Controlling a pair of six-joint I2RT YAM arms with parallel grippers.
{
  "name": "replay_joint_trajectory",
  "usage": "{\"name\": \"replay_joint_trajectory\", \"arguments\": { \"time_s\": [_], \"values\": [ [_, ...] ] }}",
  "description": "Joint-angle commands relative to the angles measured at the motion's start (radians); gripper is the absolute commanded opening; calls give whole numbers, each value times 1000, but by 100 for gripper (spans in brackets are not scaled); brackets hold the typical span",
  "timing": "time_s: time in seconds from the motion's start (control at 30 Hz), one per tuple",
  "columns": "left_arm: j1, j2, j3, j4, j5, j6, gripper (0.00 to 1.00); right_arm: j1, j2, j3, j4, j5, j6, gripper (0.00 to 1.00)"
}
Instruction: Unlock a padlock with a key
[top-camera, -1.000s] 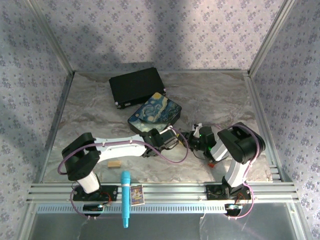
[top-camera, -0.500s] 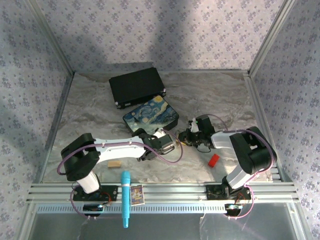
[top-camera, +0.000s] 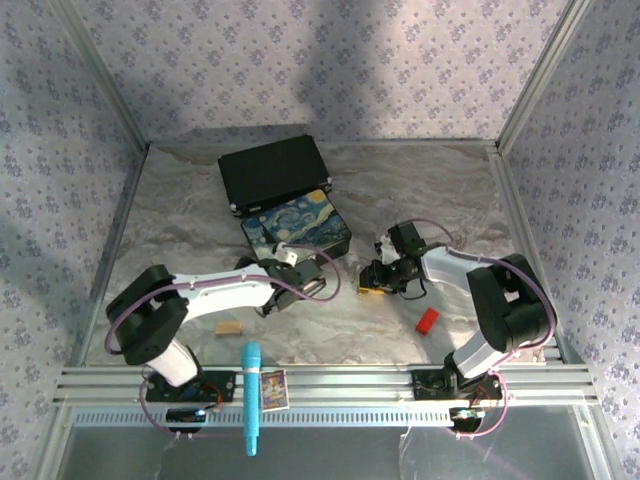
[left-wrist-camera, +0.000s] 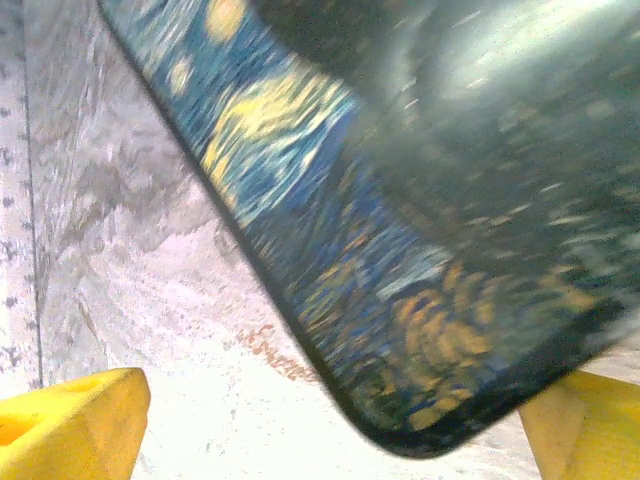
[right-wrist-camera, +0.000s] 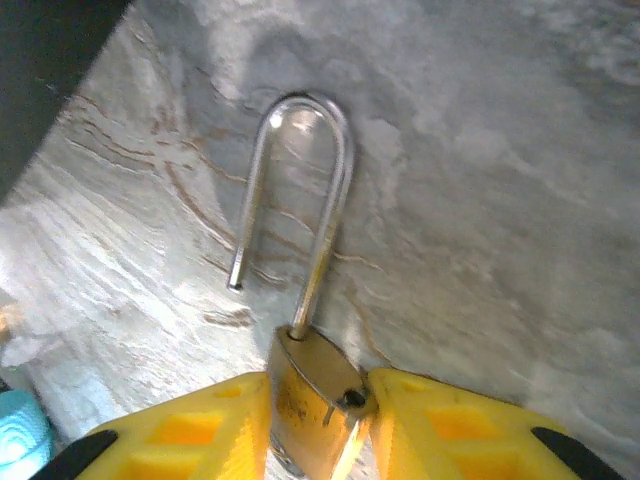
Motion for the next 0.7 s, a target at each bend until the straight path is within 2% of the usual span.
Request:
{"name": "replay_joint_trajectory", "arguments": {
  "time_s": [0.0,0.13,0.33,0.43,0.5,0.6,0.67],
  "values": [
    [23,-71,-34,0,7,-47,94,-9,4,-19,-262,156,-44,41],
    [51,-129,-77,47,38,-19,94,-5,-15,7,-281,155,-44,50],
    [34,-250,-137,134,113,-4,94,6,-70,30,-284,181,-32,59],
    [33,-398,-188,189,162,-3,95,9,-145,55,-274,268,-47,65],
    [52,-533,-222,237,196,-1,100,17,-213,89,-262,346,-82,69],
    [138,-713,-262,303,225,-16,100,19,-307,145,-225,495,-141,70],
    [209,-802,-288,330,172,-25,100,15,-358,165,-185,590,-154,72]
  ]
}}
